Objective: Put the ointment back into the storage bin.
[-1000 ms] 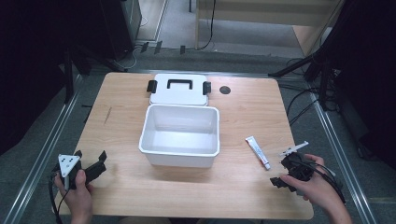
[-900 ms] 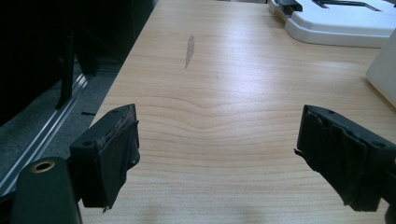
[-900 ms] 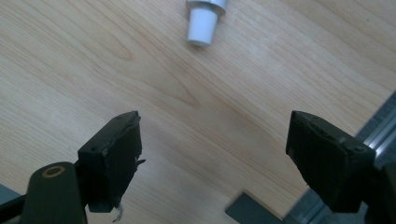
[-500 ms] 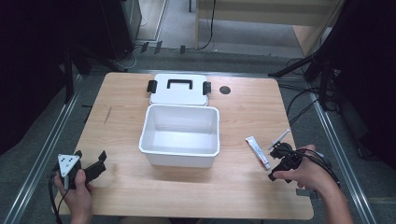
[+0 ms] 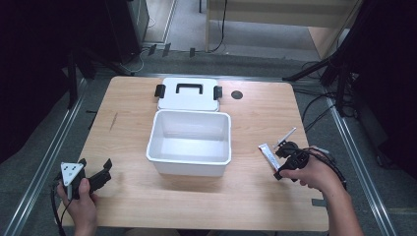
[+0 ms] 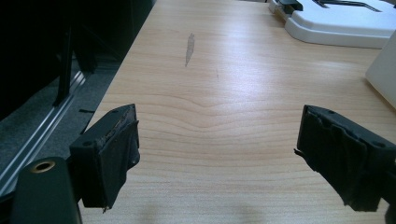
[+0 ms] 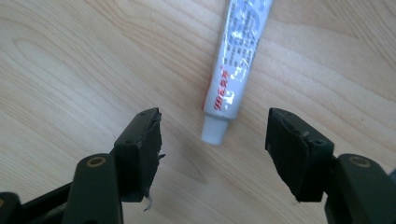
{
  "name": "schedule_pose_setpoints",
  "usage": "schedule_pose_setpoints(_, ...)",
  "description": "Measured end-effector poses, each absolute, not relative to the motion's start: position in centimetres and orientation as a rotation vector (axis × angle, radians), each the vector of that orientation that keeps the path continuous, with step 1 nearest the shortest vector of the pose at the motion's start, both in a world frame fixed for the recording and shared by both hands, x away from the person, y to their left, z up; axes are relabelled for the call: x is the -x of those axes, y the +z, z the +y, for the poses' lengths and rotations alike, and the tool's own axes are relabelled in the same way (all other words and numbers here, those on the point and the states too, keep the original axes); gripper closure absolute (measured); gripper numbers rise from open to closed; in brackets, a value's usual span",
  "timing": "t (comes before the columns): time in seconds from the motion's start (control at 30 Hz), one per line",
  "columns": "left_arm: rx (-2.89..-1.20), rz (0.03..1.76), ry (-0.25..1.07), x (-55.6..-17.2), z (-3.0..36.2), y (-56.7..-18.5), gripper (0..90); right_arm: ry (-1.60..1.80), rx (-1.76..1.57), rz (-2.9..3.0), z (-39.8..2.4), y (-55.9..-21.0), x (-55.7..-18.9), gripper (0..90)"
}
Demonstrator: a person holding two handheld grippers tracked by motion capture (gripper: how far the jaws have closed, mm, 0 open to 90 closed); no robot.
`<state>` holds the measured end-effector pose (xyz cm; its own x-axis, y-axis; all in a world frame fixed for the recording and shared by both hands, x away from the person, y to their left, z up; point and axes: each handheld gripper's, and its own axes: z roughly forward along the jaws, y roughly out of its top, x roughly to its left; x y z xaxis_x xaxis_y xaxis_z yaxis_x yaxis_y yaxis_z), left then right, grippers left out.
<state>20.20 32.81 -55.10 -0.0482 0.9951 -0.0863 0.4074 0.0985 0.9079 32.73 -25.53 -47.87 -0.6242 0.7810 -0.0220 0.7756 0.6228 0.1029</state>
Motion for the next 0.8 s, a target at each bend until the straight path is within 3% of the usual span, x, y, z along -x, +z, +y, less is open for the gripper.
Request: schedule_pose_setpoints(0.8, -1.419, 1.579, 0.919, -20.3, 32.8, -55.1, 13.6, 0.036, -1.475, 2.7, -23.5, -49.1, -36.2, 58.1)
